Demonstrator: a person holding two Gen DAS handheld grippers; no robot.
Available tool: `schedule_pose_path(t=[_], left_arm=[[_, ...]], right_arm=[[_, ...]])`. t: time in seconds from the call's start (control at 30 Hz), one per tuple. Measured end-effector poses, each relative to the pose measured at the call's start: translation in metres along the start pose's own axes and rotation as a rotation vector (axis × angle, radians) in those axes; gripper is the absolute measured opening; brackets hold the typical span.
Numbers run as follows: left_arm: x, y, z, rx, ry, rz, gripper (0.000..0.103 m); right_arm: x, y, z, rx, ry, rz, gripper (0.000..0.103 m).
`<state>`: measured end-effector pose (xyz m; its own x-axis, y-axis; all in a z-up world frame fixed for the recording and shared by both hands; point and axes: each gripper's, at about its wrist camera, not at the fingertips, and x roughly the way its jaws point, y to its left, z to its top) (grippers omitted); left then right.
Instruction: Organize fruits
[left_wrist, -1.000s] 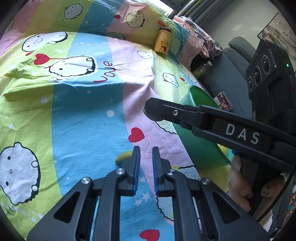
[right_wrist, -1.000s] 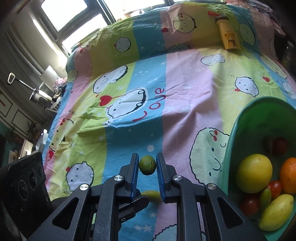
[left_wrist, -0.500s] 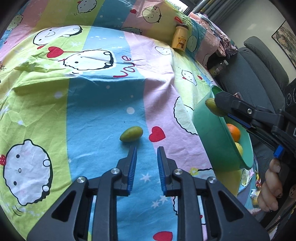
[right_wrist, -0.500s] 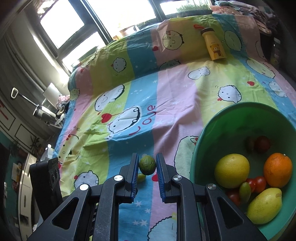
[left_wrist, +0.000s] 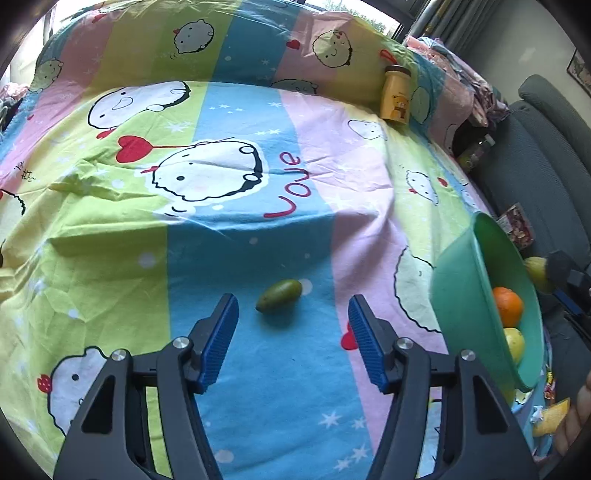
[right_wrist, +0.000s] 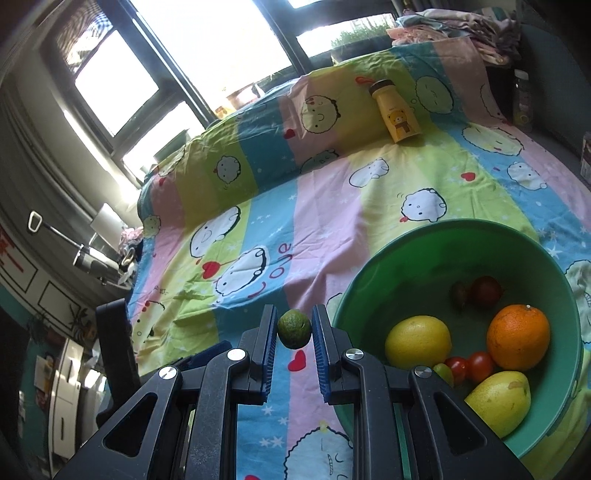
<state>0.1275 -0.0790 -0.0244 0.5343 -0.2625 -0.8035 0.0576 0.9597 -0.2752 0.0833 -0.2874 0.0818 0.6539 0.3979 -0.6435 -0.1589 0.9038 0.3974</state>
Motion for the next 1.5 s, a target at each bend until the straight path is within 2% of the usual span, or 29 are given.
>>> schedule_pose_path(t=[0.07,0.17,0.2,0.3,0.47,0.5,0.57,0.63,0.73,0.93,1.07,1.3,1.5], left_arm=[[0.009,-0.001,0.002,0.029,0.019,0.034,0.061],[0.022,-0.004,-0.003,0.059,0.09,0.007,0.056],[0.024,-0.005,-0.005,0.071,0.095,0.0,0.05],[0.026,-0.008,-0.006,0.081,0.053,0.055,0.041],[0.028,-0.002,0.0,0.045,0.055,0.027,0.039],[0.028,-0.002,0.001,0.042,0.055,0.028,0.034],[0.028,-0.004,0.001,0.054,0.053,0.04,0.02],[0.027,-0.007,-0.001,0.069,0.058,0.034,0.019],[0.02,-0.012,-0.004,0.039,0.069,0.024,0.019],[-0.042,-0.061,0.002,0.108,-0.074,-0.05,0.019],[-0.073,-0.1,0.006,0.16,-0.14,-0.114,0.02],[-0.059,-0.146,-0.001,0.195,-0.09,-0.191,0.02],[-0.046,-0.17,-0.004,0.23,-0.061,-0.198,0.02]], right_arm=[[-0.004,-0.004,0.001,0.013,-0.013,0.0,0.021],[-0.011,-0.011,0.003,0.033,-0.031,0.009,0.021],[-0.013,-0.013,0.003,0.039,-0.036,0.01,0.021],[-0.016,-0.017,0.004,0.048,-0.047,0.003,0.021],[-0.017,-0.024,0.004,0.062,-0.047,-0.011,0.021],[-0.018,-0.025,0.004,0.065,-0.048,-0.012,0.021],[-0.017,-0.026,0.004,0.07,-0.045,-0.012,0.021],[-0.018,-0.026,0.004,0.068,-0.045,-0.01,0.021],[-0.018,-0.025,0.004,0.066,-0.048,-0.007,0.021],[-0.022,-0.033,0.004,0.084,-0.054,-0.026,0.021],[-0.026,-0.048,0.003,0.114,-0.053,-0.087,0.021],[-0.031,-0.083,-0.001,0.179,-0.032,-0.199,0.021],[-0.032,-0.108,-0.004,0.219,0.003,-0.272,0.021]])
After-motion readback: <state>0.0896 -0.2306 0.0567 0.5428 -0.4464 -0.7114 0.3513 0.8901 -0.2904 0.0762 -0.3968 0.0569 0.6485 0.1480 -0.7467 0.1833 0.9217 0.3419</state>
